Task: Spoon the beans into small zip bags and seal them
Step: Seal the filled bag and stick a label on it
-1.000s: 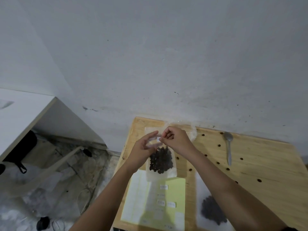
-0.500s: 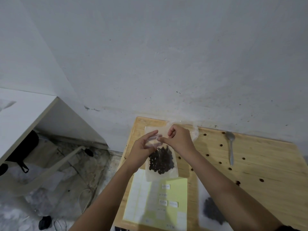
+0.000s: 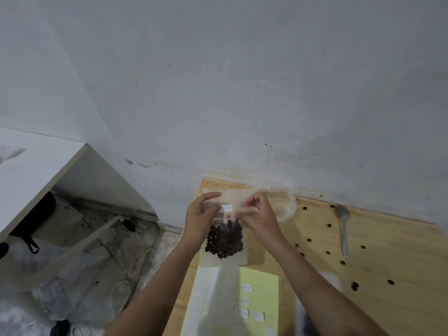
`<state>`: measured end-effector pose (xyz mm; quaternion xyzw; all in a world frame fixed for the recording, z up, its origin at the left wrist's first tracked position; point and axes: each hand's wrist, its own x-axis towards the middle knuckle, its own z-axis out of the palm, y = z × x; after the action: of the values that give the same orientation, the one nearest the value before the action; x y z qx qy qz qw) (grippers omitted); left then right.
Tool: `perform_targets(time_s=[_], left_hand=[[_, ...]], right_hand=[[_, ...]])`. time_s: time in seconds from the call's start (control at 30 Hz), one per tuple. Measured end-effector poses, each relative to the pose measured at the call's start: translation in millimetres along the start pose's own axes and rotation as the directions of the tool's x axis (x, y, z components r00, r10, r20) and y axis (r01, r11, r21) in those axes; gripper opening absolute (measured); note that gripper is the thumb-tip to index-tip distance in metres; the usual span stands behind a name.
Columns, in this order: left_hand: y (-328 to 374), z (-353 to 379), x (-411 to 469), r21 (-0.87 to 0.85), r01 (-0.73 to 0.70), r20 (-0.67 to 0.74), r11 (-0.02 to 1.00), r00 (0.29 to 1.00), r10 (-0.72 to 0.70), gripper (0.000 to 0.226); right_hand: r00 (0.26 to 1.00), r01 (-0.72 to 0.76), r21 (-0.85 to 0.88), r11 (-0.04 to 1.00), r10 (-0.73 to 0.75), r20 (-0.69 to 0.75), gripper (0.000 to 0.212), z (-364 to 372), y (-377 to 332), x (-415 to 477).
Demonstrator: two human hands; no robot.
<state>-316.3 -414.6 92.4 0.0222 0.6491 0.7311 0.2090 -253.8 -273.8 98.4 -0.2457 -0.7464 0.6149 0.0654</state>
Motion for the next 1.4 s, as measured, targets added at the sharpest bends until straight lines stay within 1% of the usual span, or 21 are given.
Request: perform_targets(time_s=[0.07,0.13,0.17,0.23,0.3,0.37,0.47,0.53,0.57,0.6,0.67,0.73,0.77,0.8,0.87,0.97,1.1,1.2,1.3,1.4], left_hand=[[-0.2,-6.3,8.9,-0.023,-0.009,-0.033,1.0,0.999,0.008,0.037],[-4.6,-13.8,18.7,-0.015,0.003,-0.05,1.0,0.999,-0.004,0.047],[-9.4,-17.9,24.0,0.016,0.023,-0.062,1.0,0.998,-0.022,0.053],[-22.8,-26.4,34.7,0.158,0.07,-0.093,0.985,0.994,-0.056,0.06],[-39.4,-33.2,42.6,0.337,0.101,-0.084,0.936,0.993,-0.077,0.057],[-53.8,-36.4,49.1,0.447,0.12,-0.066,0.887,0.993,-0.101,0.049],[-65.3,-35.4,64.7,0.444,0.17,-0.072,0.88,0.985,-0.154,0.047],[-67.4,-32.7,76.9,0.447,0.166,-0.062,0.879,0.986,-0.155,0.047],[-68.7,-31.1,82.3,0.482,0.145,-0.05,0.864,0.989,-0.138,0.048],[-70.9,-30.2,87.3,0.541,0.112,-0.029,0.833,0.993,-0.115,0.05],[-77.8,-29.3,93.9,0.689,0.024,0.053,0.725,0.995,-0.083,0.055],[-86.2,-29.7,95.6,0.783,-0.039,0.113,0.621,0.99,-0.079,0.06],[-89.8,-29.8,95.1,0.801,-0.052,0.125,0.597,0.989,-0.081,0.062],[-93.1,-30.0,94.6,0.81,-0.064,0.135,0.584,0.988,-0.079,0.063],[-95.7,-29.7,93.1,0.826,-0.093,0.153,0.555,0.986,-0.063,0.063],[-90.1,-25.1,89.8,0.838,-0.117,0.134,0.532,0.991,0.006,0.056],[-74.9,-5.9,71.9,0.801,-0.17,0.086,0.575,0.982,0.17,0.046],[-68.9,20.2,44.1,0.758,-0.262,0.125,0.597,0.957,0.26,0.039],[-69.8,54.6,1.6,0.675,-0.3,0.173,0.674,0.952,0.251,0.037],[-86.7,84.4,-44.3,0.662,-0.34,0.259,0.668,0.94,0.222,0.036]], right_hand=[[0.997,-0.038,-0.025,0.999,0.04,0.061,0.027,10.6,12.6,-1.3],[0.993,-0.099,-0.026,0.995,0.101,0.063,0.025,22.4,25.9,1.2],[0.992,-0.124,-0.013,0.992,0.124,0.038,0.025,27.6,30.9,5.2],[0.987,-0.157,-0.005,0.988,0.156,-0.02,0.021,35.3,38.0,17.1],[0.984,-0.171,-0.042,0.984,0.168,-0.052,0.018,41.1,43.4,31.5],[0.987,-0.158,-0.126,0.979,0.151,-0.064,0.019,45.9,49.3,45.4],[0.99,-0.125,-0.25,0.96,0.105,-0.091,0.021,49.8,57.7,64.9],[0.995,-0.095,-0.349,0.932,0.077,-0.066,0.03,49.3,62.0,74.7],[0.997,-0.072,-0.407,0.911,0.063,-0.036,0.037,49.3,66.1,78.8],[0.998,-0.048,-0.472,0.88,0.056,0.004,0.044,50.0,69.4,80.8],[0.994,-0.002,-0.608,0.794,0.068,0.085,0.056,53.8,76.3,79.1],[0.985,0.008,-0.67,0.742,0.108,0.131,0.066,57.5,82.4,74.2],[0.981,0.004,-0.676,0.737,0.13,0.147,0.069,58.0,84.3,71.6],[0.976,0.001,-0.677,0.736,0.147,0.162,0.069,58.0,84.9,69.4],[0.974,0.016,-0.656,0.755,0.137,0.181,0.067,56.4,82.6,66.4],[0.983,0.018,-0.594,0.804,0.094,0.156,0.057,46.9,71.2,60.0],[0.998,0.037,-0.548,0.836,0.0,0.067,0.044,11.3,52.5,38.5],[0.998,0.039,-0.521,0.853,-0.061,-0.025,0.037,-28.2,48.0,13.3],[0.992,-0.026,-0.508,0.861,-0.039,-0.117,0.034,-73.1,55.0,-20.3],[0.987,-0.096,-0.506,0.857,0.017,-0.159,0.034,-113.6,74.7,-56.7]])
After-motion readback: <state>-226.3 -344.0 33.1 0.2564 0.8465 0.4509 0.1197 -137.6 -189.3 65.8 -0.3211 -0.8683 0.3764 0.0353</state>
